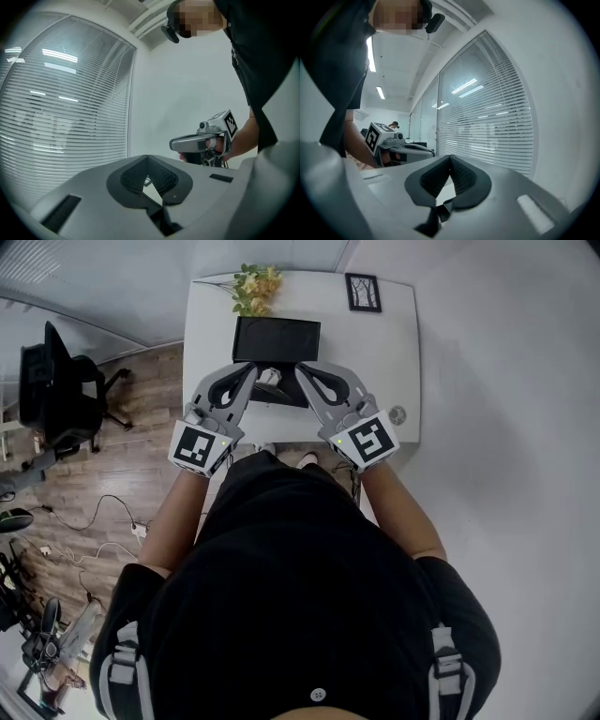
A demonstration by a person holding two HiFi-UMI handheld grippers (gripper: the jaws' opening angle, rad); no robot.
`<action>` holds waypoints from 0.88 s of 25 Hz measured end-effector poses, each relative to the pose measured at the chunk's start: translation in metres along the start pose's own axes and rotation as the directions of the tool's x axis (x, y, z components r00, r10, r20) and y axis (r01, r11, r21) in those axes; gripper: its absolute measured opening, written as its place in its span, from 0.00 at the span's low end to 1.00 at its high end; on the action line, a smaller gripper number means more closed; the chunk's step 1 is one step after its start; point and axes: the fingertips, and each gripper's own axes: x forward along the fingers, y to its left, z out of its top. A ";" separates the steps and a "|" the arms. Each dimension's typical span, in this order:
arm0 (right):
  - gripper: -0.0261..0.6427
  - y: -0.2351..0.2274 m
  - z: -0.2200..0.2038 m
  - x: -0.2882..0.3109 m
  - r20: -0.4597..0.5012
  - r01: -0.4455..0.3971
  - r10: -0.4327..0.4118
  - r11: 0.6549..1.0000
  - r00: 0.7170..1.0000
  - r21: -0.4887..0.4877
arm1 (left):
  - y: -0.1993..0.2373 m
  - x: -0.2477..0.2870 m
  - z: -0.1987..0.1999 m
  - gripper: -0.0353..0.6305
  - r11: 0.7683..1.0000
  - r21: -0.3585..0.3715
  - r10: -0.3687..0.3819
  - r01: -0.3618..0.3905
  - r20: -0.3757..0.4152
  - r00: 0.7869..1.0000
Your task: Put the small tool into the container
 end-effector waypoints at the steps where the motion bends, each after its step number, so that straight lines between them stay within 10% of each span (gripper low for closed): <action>1: 0.06 -0.001 0.002 -0.001 0.007 0.003 -0.003 1.000 1.000 -0.002 | -0.002 0.000 0.002 0.06 1.000 0.003 -0.002 0.002 0.002 1.000; 22: 0.06 -0.015 0.003 0.005 0.001 0.004 -0.004 1.000 1.000 0.000 | 0.002 0.006 0.010 0.06 1.000 0.006 0.003 -0.003 0.008 1.000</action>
